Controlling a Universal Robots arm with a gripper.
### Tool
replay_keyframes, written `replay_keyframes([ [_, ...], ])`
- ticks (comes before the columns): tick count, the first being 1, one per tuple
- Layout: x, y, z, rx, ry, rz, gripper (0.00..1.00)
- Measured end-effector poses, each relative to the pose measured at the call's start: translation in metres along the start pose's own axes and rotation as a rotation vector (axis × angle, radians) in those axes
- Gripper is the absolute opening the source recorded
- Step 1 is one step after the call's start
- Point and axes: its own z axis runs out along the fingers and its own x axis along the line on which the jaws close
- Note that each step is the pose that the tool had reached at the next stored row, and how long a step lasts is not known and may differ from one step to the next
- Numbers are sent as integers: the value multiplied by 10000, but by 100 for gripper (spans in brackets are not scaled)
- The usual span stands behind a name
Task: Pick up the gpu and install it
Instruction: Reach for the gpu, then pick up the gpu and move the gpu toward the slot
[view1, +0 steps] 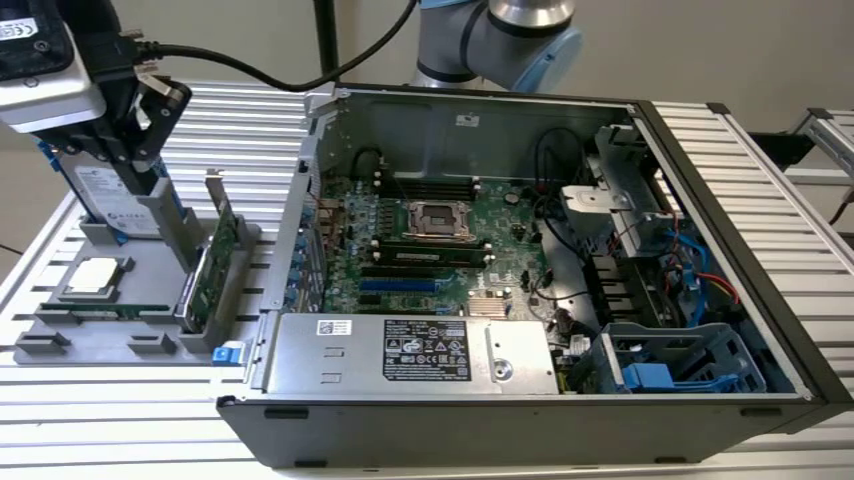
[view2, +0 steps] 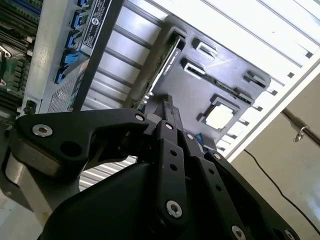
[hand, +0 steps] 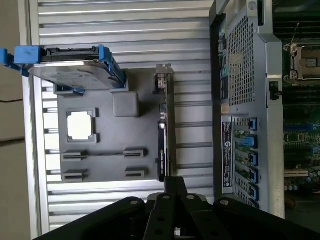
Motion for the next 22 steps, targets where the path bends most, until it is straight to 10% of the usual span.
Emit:
replay_keyframes([
  [22,4,-44,0,0,0,-5,0],
])
